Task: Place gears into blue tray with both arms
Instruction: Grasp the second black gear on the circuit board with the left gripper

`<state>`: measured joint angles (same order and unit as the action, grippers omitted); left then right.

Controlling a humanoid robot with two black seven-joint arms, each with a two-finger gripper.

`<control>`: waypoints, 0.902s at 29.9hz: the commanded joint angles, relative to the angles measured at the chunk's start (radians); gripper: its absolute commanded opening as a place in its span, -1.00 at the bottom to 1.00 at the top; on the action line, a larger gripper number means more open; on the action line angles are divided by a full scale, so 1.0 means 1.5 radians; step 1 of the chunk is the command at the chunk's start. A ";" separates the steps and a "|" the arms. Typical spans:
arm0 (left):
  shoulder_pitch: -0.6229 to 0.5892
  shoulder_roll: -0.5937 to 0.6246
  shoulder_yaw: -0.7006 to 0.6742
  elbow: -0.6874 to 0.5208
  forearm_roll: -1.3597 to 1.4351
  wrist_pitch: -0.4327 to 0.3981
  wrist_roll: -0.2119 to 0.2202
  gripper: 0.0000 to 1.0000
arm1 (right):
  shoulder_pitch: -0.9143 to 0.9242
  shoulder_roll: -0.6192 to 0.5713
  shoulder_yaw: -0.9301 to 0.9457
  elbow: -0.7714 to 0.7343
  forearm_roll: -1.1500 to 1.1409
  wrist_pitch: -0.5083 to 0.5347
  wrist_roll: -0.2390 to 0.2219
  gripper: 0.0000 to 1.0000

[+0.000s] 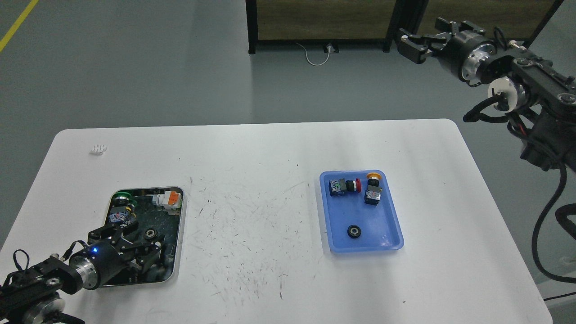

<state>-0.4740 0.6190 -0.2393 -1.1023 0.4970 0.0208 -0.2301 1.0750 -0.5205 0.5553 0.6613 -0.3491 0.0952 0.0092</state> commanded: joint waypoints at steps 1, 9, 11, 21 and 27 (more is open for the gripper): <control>0.000 -0.008 0.001 0.004 0.001 0.006 0.001 0.51 | 0.000 0.001 0.000 0.000 0.000 -0.002 0.000 0.88; -0.001 -0.023 0.001 0.024 0.001 0.008 0.002 0.51 | 0.000 0.000 0.000 0.000 0.000 -0.003 0.000 0.88; -0.001 -0.023 0.001 0.024 0.001 0.008 0.002 0.45 | 0.000 0.000 0.000 0.000 0.000 -0.003 0.000 0.88; -0.006 -0.019 0.018 0.024 0.001 0.008 0.001 0.03 | 0.001 0.000 0.000 -0.001 0.000 -0.003 0.000 0.88; -0.005 -0.016 0.018 0.024 0.002 0.006 0.001 -0.09 | 0.002 0.000 0.000 -0.001 0.000 -0.003 0.000 0.88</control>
<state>-0.4813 0.5938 -0.2120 -1.0667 0.4992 0.0309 -0.2286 1.0782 -0.5202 0.5553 0.6606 -0.3498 0.0898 0.0092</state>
